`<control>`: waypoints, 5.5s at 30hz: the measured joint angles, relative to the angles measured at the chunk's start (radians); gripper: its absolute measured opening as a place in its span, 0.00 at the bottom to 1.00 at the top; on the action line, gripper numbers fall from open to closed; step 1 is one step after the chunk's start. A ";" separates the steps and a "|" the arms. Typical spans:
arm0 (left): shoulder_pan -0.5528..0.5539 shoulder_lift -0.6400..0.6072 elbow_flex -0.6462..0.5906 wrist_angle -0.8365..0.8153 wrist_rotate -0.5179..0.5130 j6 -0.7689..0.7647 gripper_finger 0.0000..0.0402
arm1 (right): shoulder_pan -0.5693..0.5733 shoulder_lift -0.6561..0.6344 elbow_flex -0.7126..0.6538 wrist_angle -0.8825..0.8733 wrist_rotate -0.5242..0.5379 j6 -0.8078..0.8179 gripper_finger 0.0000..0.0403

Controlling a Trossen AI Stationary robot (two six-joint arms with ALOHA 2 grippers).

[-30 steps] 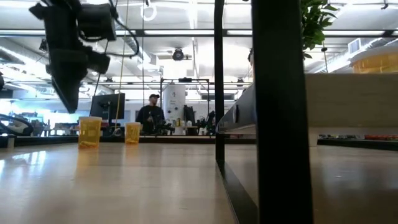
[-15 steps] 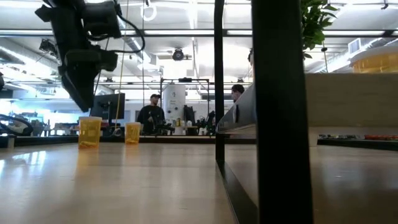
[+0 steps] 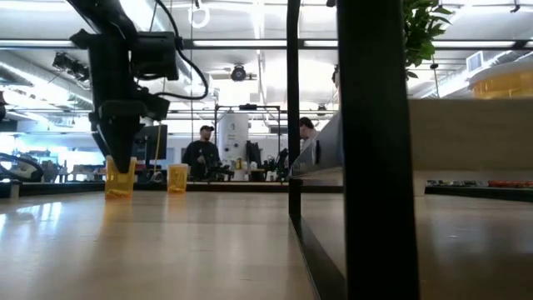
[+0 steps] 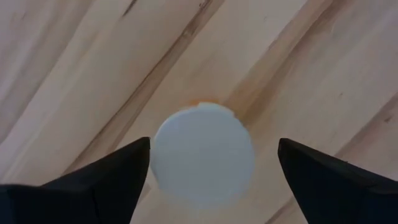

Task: Pick and place medicine bottles onto shelf by color
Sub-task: Put the orange pill bottle on the shelf aligned with the other orange pill bottles

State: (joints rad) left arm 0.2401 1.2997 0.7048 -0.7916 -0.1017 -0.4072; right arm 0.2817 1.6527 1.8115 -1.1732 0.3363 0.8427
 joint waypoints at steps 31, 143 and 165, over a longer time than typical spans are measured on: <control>-0.003 0.012 0.015 0.174 0.125 -0.079 0.55 | 0.000 -0.015 -0.001 -0.086 -0.013 0.019 0.71; -0.076 -0.032 0.250 0.060 0.122 -0.044 0.75 | -0.238 -0.091 -0.330 0.149 -0.241 -0.412 0.75; -0.273 -0.157 0.171 0.037 -0.003 -0.271 0.75 | -0.312 0.290 -0.219 0.178 -0.344 -0.662 0.83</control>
State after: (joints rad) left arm -0.0326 1.1427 0.8753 -0.7545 -0.1047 -0.6783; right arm -0.0303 1.9424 1.5925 -0.9954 -0.0080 0.1802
